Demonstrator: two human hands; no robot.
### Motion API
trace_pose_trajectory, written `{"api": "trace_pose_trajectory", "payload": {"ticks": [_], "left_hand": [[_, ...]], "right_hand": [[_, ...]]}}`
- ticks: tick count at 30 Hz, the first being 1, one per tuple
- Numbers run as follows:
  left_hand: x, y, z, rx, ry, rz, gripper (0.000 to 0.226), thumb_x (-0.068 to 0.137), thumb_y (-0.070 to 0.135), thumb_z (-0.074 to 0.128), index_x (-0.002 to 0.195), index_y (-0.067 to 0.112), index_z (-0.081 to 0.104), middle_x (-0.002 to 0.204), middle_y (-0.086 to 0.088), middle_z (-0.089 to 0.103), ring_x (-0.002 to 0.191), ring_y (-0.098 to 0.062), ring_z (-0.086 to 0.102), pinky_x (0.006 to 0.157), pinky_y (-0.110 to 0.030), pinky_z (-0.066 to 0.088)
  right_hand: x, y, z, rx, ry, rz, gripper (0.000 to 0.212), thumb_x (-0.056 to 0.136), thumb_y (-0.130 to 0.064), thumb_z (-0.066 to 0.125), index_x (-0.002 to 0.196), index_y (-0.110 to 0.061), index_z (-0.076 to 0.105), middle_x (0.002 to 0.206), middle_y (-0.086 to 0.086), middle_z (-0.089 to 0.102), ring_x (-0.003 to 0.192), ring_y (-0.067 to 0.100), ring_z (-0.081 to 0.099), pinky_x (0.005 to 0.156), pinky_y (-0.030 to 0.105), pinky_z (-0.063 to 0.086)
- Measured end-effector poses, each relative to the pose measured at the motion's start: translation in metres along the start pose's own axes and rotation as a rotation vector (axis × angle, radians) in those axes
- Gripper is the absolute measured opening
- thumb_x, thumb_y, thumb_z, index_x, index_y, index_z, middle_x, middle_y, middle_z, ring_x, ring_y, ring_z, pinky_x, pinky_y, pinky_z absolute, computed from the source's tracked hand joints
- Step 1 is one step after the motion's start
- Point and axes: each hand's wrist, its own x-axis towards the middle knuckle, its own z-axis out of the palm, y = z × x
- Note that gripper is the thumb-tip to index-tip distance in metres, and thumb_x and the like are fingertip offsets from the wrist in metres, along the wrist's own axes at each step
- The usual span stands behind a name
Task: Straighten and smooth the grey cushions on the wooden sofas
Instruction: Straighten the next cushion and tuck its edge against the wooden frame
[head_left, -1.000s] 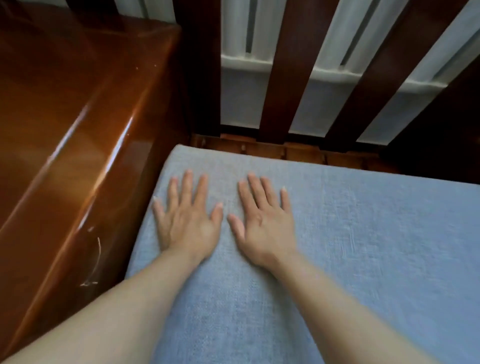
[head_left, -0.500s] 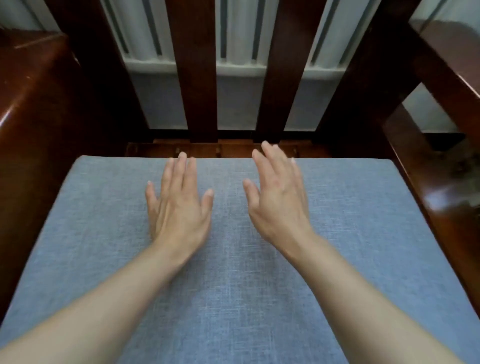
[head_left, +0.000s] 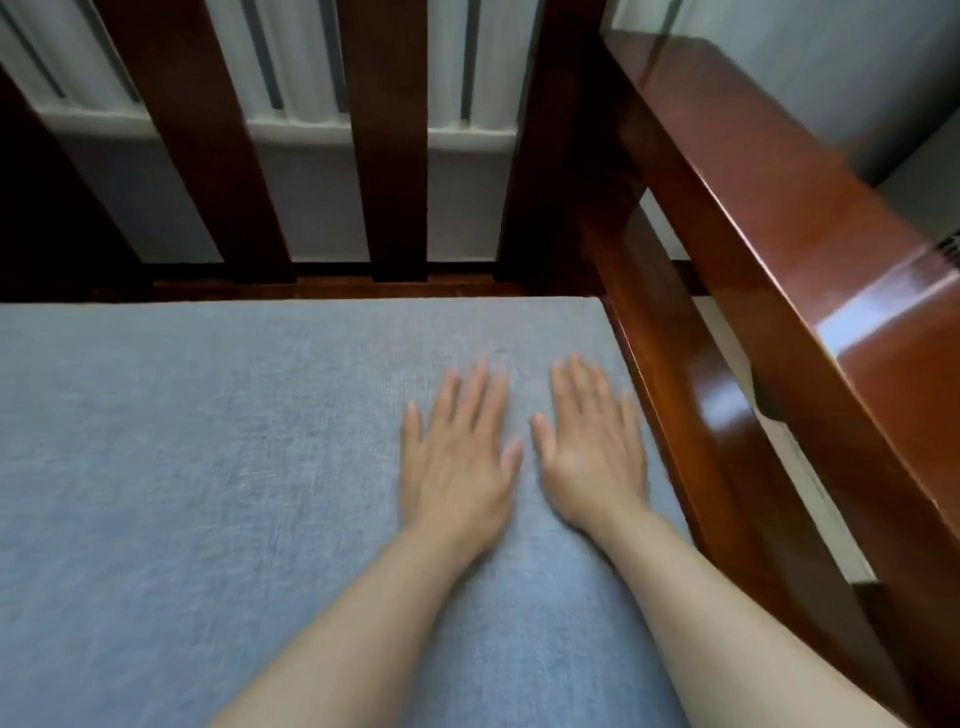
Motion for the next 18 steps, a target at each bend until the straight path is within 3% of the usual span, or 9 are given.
{"api": "trace_pose_trajectory", "payload": {"ticks": [1,3,7,13,16,18], "left_hand": [[0.003,-0.003,0.015,0.103,-0.096,-0.019,0.058,0.099,0.042,0.017,0.152,0.03,-0.004,0.156,0.013,-0.017,0.146,-0.013,-0.012,0.115,-0.048,-0.006],[0.008,-0.006,0.02,0.149,-0.209,-0.06,0.058,0.1,0.043,0.019,0.152,0.028,-0.003,0.159,0.009,-0.013,0.146,-0.014,-0.012,0.115,-0.049,-0.004],[-0.019,-0.002,-0.009,0.072,-0.315,-0.062,0.062,0.1,0.042,0.03,0.152,0.024,0.002,0.16,0.004,-0.009,0.146,-0.015,-0.008,0.116,-0.047,0.006],[-0.146,-0.007,-0.045,0.094,-0.39,-0.15,0.066,0.1,0.041,0.03,0.151,0.025,-0.01,0.158,0.01,-0.017,0.145,-0.011,-0.015,0.117,-0.044,0.0],[-0.16,-0.006,-0.064,0.101,-0.352,-0.131,0.066,0.101,0.042,0.028,0.15,0.026,-0.014,0.157,0.01,-0.021,0.144,-0.01,-0.019,0.116,-0.043,-0.007],[-0.156,0.004,-0.078,0.059,-0.241,-0.054,0.067,0.1,0.041,0.03,0.15,0.026,-0.012,0.156,0.011,-0.02,0.143,-0.009,-0.02,0.114,-0.041,-0.013]], "right_hand": [[0.0,0.005,0.011,-0.011,-0.14,0.019,0.062,0.098,-0.044,0.02,0.153,-0.02,0.004,0.16,0.002,-0.005,0.146,0.015,-0.01,0.118,0.039,-0.007],[-0.003,0.012,0.013,0.023,-0.237,-0.013,0.063,0.1,-0.043,0.025,0.153,-0.018,0.003,0.16,0.004,-0.009,0.146,0.017,-0.012,0.117,0.035,-0.007],[-0.042,0.003,-0.007,0.18,-0.205,-0.025,0.057,0.099,-0.026,0.04,0.15,-0.015,0.018,0.16,0.005,0.005,0.146,0.02,0.001,0.117,0.032,0.003],[-0.159,0.003,-0.034,0.241,-0.242,0.028,0.062,0.097,-0.019,0.043,0.151,-0.016,0.014,0.16,0.004,0.002,0.146,0.018,-0.002,0.116,0.03,-0.005],[-0.17,-0.01,-0.063,0.265,-0.143,-0.01,0.062,0.096,-0.015,0.046,0.151,-0.012,0.016,0.159,0.007,0.005,0.147,0.019,0.0,0.119,0.033,-0.003],[-0.163,-0.026,-0.091,0.302,0.03,-0.046,0.061,0.093,-0.01,0.051,0.148,-0.008,0.025,0.157,0.01,0.015,0.146,0.022,0.009,0.12,0.04,0.008]]}}
